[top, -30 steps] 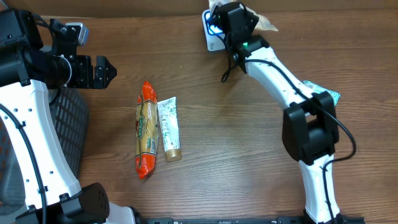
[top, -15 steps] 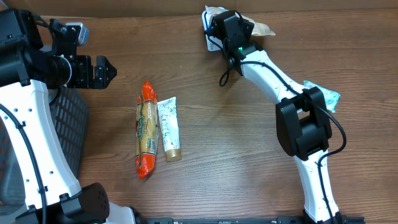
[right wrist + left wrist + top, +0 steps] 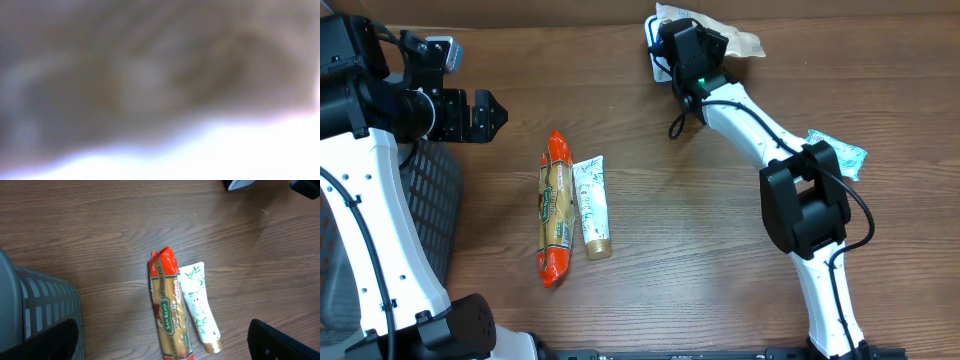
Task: Scan the item barcode
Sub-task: 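Carry the snack bag right and drop it beside the wipes pack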
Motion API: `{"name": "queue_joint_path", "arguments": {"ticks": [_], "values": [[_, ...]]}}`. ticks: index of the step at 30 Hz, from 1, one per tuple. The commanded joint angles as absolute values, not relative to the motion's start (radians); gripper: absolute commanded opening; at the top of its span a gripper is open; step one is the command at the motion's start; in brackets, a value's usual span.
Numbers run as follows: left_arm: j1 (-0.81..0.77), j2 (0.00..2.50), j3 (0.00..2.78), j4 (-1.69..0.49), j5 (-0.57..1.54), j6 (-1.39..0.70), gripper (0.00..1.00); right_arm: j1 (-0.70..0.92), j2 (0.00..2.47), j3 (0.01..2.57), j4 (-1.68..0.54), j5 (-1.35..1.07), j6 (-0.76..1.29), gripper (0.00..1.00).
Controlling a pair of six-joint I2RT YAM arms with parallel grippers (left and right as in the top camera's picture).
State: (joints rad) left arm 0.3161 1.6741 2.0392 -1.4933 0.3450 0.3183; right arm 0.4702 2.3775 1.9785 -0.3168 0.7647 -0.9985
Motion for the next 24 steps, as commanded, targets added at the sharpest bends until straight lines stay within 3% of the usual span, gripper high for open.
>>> {"name": "queue_joint_path", "arguments": {"ticks": [1, 7, 11, 17, 24], "values": [[0.314, 1.676, 2.044, -1.491, 0.356, 0.34, 0.99, 0.498, 2.302, 1.999, -0.337, 0.798, -0.889, 0.04], [0.314, 1.676, 2.044, -1.491, 0.356, 0.34, 0.99, 0.484, 2.077, 1.999, -0.565, 0.613, -0.64, 0.04], [0.314, 1.676, 2.044, -1.491, 0.356, 0.34, 0.99, 0.415, 1.904, 1.999, -0.749, 0.235, -0.311, 0.04], [0.314, 1.676, 2.044, -1.491, 0.356, 0.34, 1.0, 0.152, 1.758, 1.999, -1.0, -0.364, -0.036, 0.04], [0.314, 1.676, 2.044, -1.491, 0.356, 0.34, 1.0, -0.224, 1.797, 1.935, -1.24, -0.699, 0.034, 0.04]]}}
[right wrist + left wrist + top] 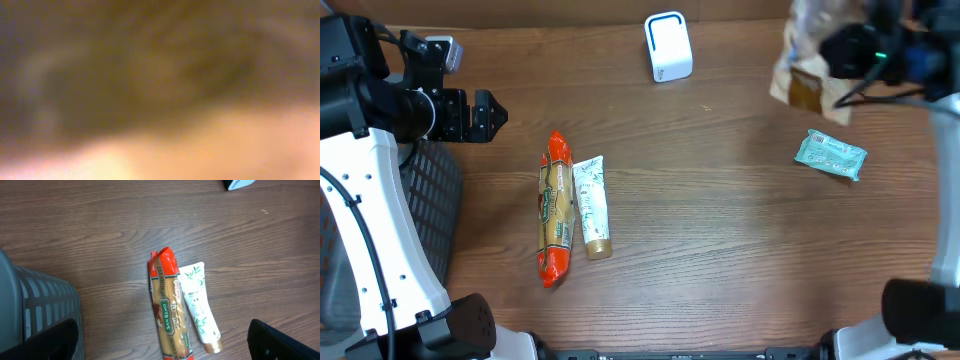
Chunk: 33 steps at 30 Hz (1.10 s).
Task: Scan the item barcode
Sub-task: 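Carry the snack bag right and drop it beside the wipes pack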
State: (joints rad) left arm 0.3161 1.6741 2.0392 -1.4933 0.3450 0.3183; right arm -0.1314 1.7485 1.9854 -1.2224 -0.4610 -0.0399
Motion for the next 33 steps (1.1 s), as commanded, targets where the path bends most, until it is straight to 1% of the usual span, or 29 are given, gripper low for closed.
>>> {"name": "queue_joint_path", "arguments": {"ticks": [1, 5, 7, 11, 14, 15, 16, 17, 19, 21, 22, 23, 25, 28, 30, 33], "values": [[0.314, 1.676, 2.044, -1.491, 0.356, 0.34, 0.99, -0.273, 1.808, 1.897, -1.234, -0.714, 0.034, 0.04], [0.314, 1.676, 2.044, -1.491, 0.356, 0.34, 0.99, -0.408, 1.838, 1.709, -1.106, -0.736, 0.062, 0.04], [0.314, 1.676, 2.044, -1.491, 0.356, 0.34, 1.0, -0.476, 1.856, 1.581, -0.999, -0.774, 0.085, 0.04], [0.314, 1.676, 2.044, -1.491, 0.356, 0.34, 1.0, -0.558, 1.864, 1.407, -0.831, -0.78, 0.11, 0.04], [0.314, 1.676, 2.044, -1.491, 0.356, 0.34, 1.0, -0.604, 1.864, 1.308, -0.762, -0.738, 0.109, 0.04], [0.314, 1.676, 2.044, -1.491, 0.356, 0.34, 1.0, -0.614, 1.864, 1.284, -0.751, -0.714, 0.109, 0.16], [0.314, 1.676, 2.044, -1.491, 0.356, 0.34, 0.99, -0.622, 1.864, 1.264, -0.743, -0.7, 0.109, 0.34], [0.314, 1.676, 2.044, -1.491, 0.356, 0.34, 1.0, -0.628, 1.864, 1.251, -0.741, -0.692, 0.109, 0.43], [0.314, 1.676, 2.044, -1.491, 0.356, 0.34, 1.0, -0.633, 1.864, 1.241, -0.749, -0.681, 0.108, 0.53], [0.314, 1.676, 2.044, -1.491, 0.356, 0.34, 1.0, -0.634, 1.864, 1.244, -0.754, -0.686, 0.109, 0.54], [0.314, 1.676, 2.044, -1.491, 0.356, 0.34, 1.0, -0.635, 1.863, 1.25, -0.759, -0.695, 0.109, 0.57], [0.314, 1.676, 2.044, -1.491, 0.356, 0.34, 1.0, -0.635, 1.863, 1.264, -0.772, -0.712, 0.109, 0.62], [0.314, 1.676, 2.044, -1.491, 0.356, 0.34, 0.99, -0.635, 1.863, 1.307, -0.82, -0.724, 0.109, 0.68], [0.314, 1.676, 2.044, -1.491, 0.356, 0.34, 1.0, -0.635, 1.863, 1.426, -0.96, -0.722, 0.099, 0.77], [0.314, 1.676, 2.044, -1.491, 0.356, 0.34, 1.0, -0.633, 1.863, 1.53, -1.081, -0.696, 0.094, 0.8], [0.314, 1.676, 2.044, -1.491, 0.356, 0.34, 1.0, -0.622, 1.863, 1.684, -1.255, -0.635, 0.071, 0.8]]}}
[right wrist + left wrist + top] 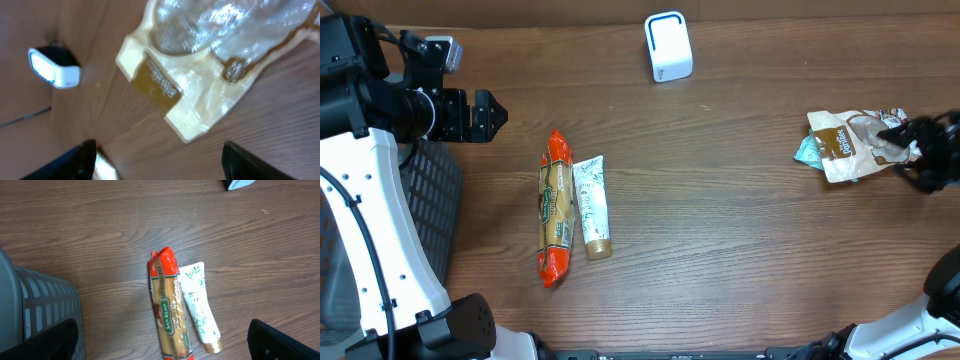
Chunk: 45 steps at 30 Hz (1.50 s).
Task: Scan the item barcode
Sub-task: 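Carry the snack bag right and drop it beside the wipes pack, then reach the right gripper to the white Pantene tube and grasp it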
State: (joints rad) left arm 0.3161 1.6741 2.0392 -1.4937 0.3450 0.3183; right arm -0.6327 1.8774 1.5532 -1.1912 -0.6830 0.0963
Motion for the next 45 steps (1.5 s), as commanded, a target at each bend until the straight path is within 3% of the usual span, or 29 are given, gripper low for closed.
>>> {"name": "queue_joint_path", "arguments": {"ticks": [1, 5, 11, 20, 27, 35, 45], "values": [[0.314, 1.676, 2.044, -1.491, 0.356, 0.34, 1.0, -0.615, 1.862, 1.729, -1.301, -0.612, 0.07, 0.8], [0.314, 1.676, 2.044, -1.491, 0.356, 0.34, 0.99, -0.54, 1.861, 1.847, -1.424, -0.611, 0.006, 0.79], [0.314, 1.676, 2.044, -1.491, 0.356, 0.34, 1.0, -0.283, 1.861, 1.811, -1.392, -0.63, -0.08, 0.82], [0.314, 1.676, 2.044, -1.491, 0.356, 0.34, 1.0, 0.203, 1.874, 1.606, -1.085, -0.63, -0.06, 0.9], [0.314, 1.676, 2.044, -1.491, 0.356, 0.34, 1.0, 0.478, 1.957, 1.489, -0.788, -0.63, 0.121, 0.92], [0.314, 1.676, 2.044, -1.491, 0.356, 0.34, 0.99, 0.653, 2.093, 1.487, -0.577, -0.629, 0.221, 0.92], [0.314, 1.676, 2.044, -1.491, 0.356, 0.34, 1.0, 0.708, 2.204, 1.487, -0.499, -0.63, 0.293, 0.92]]}}
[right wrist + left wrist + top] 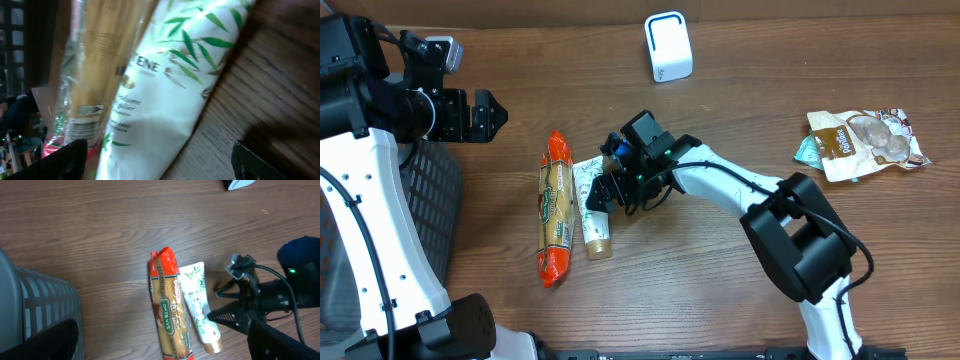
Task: Scan the item barcode
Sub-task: 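Reach the right gripper to the white Pantene tube and grasp it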
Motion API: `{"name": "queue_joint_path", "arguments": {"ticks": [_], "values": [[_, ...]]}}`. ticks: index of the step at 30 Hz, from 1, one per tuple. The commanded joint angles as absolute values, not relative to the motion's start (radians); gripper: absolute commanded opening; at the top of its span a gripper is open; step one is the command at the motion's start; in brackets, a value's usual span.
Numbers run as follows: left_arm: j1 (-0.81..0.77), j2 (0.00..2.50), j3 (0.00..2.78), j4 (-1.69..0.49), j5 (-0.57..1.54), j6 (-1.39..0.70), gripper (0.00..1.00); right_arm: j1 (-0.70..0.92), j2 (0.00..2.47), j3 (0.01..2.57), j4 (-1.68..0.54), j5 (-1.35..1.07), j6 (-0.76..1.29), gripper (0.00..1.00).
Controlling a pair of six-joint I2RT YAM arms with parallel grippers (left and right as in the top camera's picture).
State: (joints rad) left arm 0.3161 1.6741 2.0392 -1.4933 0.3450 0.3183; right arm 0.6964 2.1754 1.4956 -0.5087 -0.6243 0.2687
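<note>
A white tube with green leaves (590,205) lies on the table beside a red-ended spaghetti pack (555,205). My right gripper (610,180) is low at the tube's flat end, open. In the right wrist view the tube (165,100) fills the space ahead, with both fingers (65,160) spread wide of it. The white scanner (667,47) stands at the back. My left gripper (488,115) hovers open to the left, looking down on the spaghetti pack (170,315) and the tube (197,305).
A snack bag (865,140) lies at the right edge, partly over a teal packet (805,150). A dark basket (430,200) stands at the left, under the left arm. The right arm (740,185) stretches across the middle of the table.
My right gripper has moved from the snack bag at the right edge to the white tube at centre left, still open. The bag stays on the table. The left arm has not moved.
My right gripper held the snack bag at the scanner, then held it up at the back right. Then the bag lay on the table over the teal packet with the gripper open beside it. Now the gripper is open at the white tube.
</note>
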Motion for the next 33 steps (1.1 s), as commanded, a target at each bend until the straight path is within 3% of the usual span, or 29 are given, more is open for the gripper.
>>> {"name": "queue_joint_path", "arguments": {"ticks": [1, 8, 10, 13, 18, 21, 28, 29, 30, 31, 33], "values": [[0.314, 1.676, 2.044, -1.491, 0.356, 0.34, 0.99, 0.714, 2.21, 1.487, -0.499, -0.63, 0.293, 0.92], [0.314, 1.676, 2.044, -1.491, 0.356, 0.34, 1.0, 0.764, 2.271, 1.487, -0.499, -0.63, 0.294, 0.91], [0.314, 1.676, 2.044, -1.491, 0.356, 0.34, 1.0, 0.776, 2.284, 1.487, -0.498, -0.63, 0.301, 0.86], [0.314, 1.676, 2.044, -1.491, 0.356, 0.34, 1.0, 0.785, 2.297, 1.487, -0.498, -0.629, 0.319, 0.71], [0.314, 1.676, 2.044, -1.491, 0.356, 0.34, 1.0, 0.784, 2.3, 1.487, -0.498, -0.63, 0.319, 0.36], [0.314, 1.676, 2.044, -1.491, 0.356, 0.34, 1.0, 0.784, 2.3, 1.487, -0.498, -0.63, 0.319, 0.21], [0.314, 1.676, 2.044, -1.491, 0.356, 0.34, 1.0, 0.78, 2.299, 1.488, -0.467, -0.645, 0.318, 0.07], [0.314, 1.676, 2.044, -1.491, 0.356, 0.34, 1.0, 0.773, 2.298, 1.489, -0.454, -0.644, 0.318, 0.07], [0.314, 1.676, 2.044, -1.491, 0.356, 0.34, 0.99, 0.762, 2.298, 1.494, -0.451, -0.641, 0.319, 0.14], [0.314, 1.676, 2.044, -1.491, 0.356, 0.34, 1.0, 0.747, 2.298, 1.503, -0.456, -0.636, 0.318, 0.36], [0.314, 1.676, 2.044, -1.491, 0.356, 0.34, 1.0, 0.7, 2.298, 1.521, -0.464, -0.629, 0.319, 0.59]]}}
